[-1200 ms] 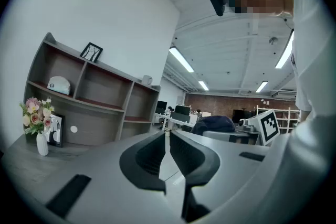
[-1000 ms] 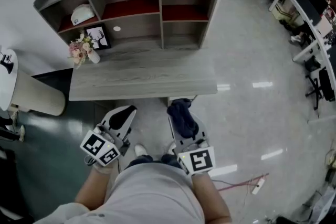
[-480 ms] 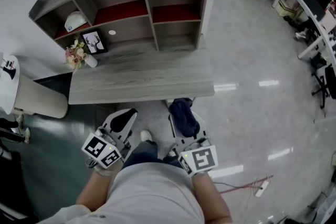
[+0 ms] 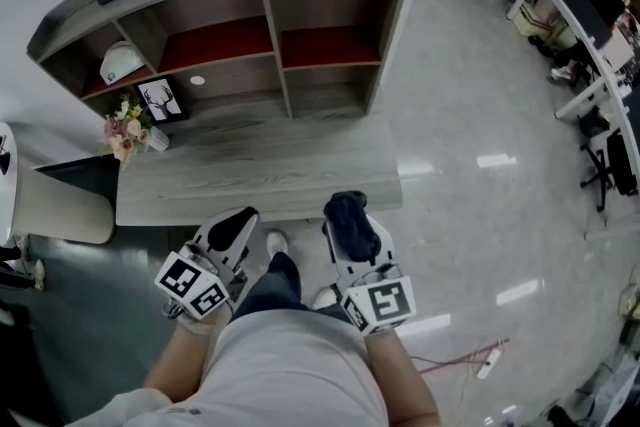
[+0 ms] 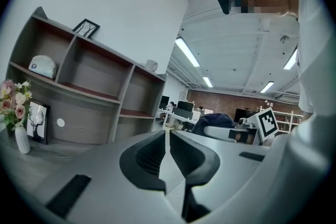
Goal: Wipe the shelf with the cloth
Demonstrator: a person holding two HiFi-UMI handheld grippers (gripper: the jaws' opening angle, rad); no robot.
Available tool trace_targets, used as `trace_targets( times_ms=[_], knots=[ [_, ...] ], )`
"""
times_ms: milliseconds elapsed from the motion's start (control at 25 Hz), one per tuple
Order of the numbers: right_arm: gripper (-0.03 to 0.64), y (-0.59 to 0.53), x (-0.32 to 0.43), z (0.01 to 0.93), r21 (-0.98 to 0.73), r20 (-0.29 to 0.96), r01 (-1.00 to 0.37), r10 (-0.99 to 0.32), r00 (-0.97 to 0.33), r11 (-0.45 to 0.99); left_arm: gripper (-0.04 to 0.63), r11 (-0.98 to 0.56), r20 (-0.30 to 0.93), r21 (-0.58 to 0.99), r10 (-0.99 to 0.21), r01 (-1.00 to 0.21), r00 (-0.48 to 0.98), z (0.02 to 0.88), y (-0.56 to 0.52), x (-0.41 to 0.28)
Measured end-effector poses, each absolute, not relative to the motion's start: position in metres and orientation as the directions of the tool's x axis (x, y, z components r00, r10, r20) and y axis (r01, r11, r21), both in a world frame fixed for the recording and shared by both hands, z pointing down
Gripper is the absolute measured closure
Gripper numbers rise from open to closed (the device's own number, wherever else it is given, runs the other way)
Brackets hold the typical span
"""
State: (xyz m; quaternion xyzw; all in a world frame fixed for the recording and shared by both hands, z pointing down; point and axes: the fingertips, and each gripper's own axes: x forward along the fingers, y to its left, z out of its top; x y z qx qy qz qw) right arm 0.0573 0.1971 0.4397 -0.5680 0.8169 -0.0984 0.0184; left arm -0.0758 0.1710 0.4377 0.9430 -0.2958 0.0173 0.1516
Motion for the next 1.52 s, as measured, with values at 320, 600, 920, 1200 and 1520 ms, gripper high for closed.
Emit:
trace_targets(
  times_ms=[320,600,920,1200,1520],
  knots=[
    [0.508,0.096,0.043,0.436,-0.189,0.097,-0.933,-0.94,-0.328,0.306,0.558,-0.804,0.102,0.275,-0.521,-0.527,0.848,0.426,0.069,-0.091],
    [0.509,0.017,0.029,0.434,-0.212,0.095,-0.942,-0.954,-0.285,0.26,0.558,-0.815,0.098,0.27,-0.506,-0.512,0.857,0.426,-0.006,-0.122],
    [0.508,-0.053,0.03,0.419,-0.191,0.081,-0.955,-0.966,-0.247,0.228,0.558,-0.821,0.116,0.273,-0.489,-0.501,0.865,0.431,-0.058,-0.148],
    [0.506,-0.101,0.04,0.404,-0.118,0.092,-0.951,-0.95,-0.298,0.287,0.558,-0.806,0.118,0.278,-0.512,-0.523,0.851,0.428,-0.075,-0.138],
    [0.505,-0.149,0.066,0.403,-0.05,0.142,-0.929,-0.918,-0.369,0.366,0.558,-0.737,0.139,0.273,-0.607,-0.619,0.783,0.425,-0.081,-0.121]
  ],
)
